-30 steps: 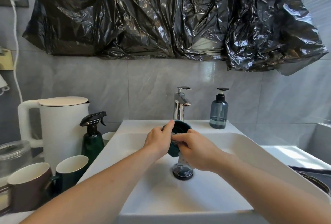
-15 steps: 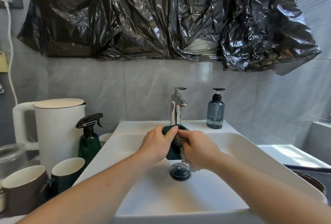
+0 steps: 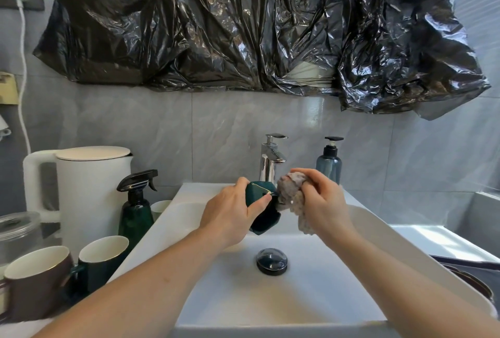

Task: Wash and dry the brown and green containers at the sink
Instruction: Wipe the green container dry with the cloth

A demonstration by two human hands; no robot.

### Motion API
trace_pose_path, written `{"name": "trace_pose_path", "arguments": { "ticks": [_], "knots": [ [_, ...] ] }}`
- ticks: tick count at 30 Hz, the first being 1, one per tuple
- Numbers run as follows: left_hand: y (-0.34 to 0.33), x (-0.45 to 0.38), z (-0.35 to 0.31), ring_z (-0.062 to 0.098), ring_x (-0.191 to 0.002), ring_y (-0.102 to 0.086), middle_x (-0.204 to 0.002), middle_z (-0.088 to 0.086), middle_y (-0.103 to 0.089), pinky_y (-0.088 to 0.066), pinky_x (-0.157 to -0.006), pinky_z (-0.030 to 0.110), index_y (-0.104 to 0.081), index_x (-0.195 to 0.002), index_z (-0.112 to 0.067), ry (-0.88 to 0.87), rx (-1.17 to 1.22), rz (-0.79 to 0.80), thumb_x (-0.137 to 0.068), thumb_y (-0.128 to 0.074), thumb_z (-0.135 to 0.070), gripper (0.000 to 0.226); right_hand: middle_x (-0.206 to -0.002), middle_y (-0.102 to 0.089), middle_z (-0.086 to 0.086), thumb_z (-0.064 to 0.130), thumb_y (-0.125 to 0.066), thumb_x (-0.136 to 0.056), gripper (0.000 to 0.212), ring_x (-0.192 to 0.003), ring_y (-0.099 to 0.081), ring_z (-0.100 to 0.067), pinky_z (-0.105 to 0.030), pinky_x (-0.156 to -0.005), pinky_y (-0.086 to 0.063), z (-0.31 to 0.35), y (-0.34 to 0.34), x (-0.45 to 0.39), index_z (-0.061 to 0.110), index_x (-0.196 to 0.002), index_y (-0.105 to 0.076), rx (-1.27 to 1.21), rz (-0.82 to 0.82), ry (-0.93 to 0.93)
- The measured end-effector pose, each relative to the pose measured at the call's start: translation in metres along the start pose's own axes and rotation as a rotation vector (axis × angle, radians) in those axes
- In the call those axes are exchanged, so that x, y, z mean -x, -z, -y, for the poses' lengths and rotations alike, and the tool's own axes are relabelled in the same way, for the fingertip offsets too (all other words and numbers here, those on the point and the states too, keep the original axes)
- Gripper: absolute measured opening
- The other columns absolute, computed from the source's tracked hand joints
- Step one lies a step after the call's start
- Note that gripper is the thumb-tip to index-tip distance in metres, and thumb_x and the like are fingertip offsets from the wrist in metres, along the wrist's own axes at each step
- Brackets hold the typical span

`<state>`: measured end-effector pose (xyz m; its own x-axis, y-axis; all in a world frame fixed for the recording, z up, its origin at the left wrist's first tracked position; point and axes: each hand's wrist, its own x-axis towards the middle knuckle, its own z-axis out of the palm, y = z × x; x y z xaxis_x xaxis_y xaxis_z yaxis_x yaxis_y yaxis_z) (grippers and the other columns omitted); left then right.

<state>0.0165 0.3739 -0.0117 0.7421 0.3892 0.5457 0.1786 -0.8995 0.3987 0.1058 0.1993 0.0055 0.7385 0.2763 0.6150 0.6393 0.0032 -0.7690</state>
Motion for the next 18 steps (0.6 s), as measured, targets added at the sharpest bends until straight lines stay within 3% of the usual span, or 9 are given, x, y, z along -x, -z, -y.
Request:
{"name": "trace_pose_path", "arguments": {
  "ticks": [2,4,10,13,18],
  "knots": [
    [-0.001,0.001,-0.005,0.025,-0.089,-0.060,-0.097,-0.004,-0.064,-0.046,-0.072,0.039,-0.047,-0.102,-0.027,-0.038,-0.022,0.006,-0.096,-0.043,-0.075,0.048,-0.103,-0.073,0.007,0.008,-0.050,-0.101,0.038,-0.099,-0.066,-0.005,-0.021,-0.082,-0.053,-0.002,-0.007,0.004,0.035,-0.113,-0.074,0.038,0.078,0.078],
    [-0.003,0.002,-0.008,0.025,-0.090,-0.060,-0.097,-0.004,-0.064,-0.046,-0.073,0.040,-0.048,-0.103,-0.026,-0.072,-0.012,0.013,-0.097,-0.045,-0.072,0.046,-0.101,-0.070,0.004,0.012,-0.051,-0.101,0.040,-0.103,-0.061,-0.005,-0.023,-0.084,-0.051,-0.003,-0.011,0.005,0.044,-0.116,-0.071,0.119,0.132,0.134],
    [-0.006,0.004,-0.010,0.021,-0.084,-0.065,-0.092,-0.005,-0.065,-0.054,-0.073,0.042,-0.051,-0.103,-0.028,-0.116,0.127,-0.035,-0.090,-0.039,-0.079,0.054,-0.101,-0.074,0.010,0.021,-0.045,-0.106,0.030,-0.101,-0.065,-0.008,-0.037,-0.086,-0.057,-0.013,-0.007,-0.002,0.037,-0.118,-0.067,0.162,0.116,0.081],
    [-0.007,0.007,-0.015,0.018,-0.079,-0.066,-0.087,-0.007,-0.065,-0.056,-0.071,0.042,-0.053,-0.102,-0.027,-0.095,0.251,-0.066,-0.093,-0.042,-0.075,0.050,-0.104,-0.073,0.016,0.026,-0.043,-0.110,0.025,-0.100,-0.065,0.002,-0.029,-0.087,-0.053,-0.015,-0.004,-0.002,0.032,-0.119,-0.065,0.082,0.108,0.011],
    [-0.007,0.002,-0.012,0.017,-0.078,-0.062,-0.079,-0.006,-0.066,-0.050,-0.070,0.039,-0.052,-0.089,-0.025,-0.015,0.434,-0.137,-0.103,-0.050,-0.059,0.037,-0.114,-0.067,0.013,0.018,-0.050,-0.106,0.039,-0.118,-0.048,-0.005,-0.004,-0.093,-0.037,-0.009,-0.010,0.002,0.040,-0.137,-0.057,0.117,0.163,0.171]
  ]
}}
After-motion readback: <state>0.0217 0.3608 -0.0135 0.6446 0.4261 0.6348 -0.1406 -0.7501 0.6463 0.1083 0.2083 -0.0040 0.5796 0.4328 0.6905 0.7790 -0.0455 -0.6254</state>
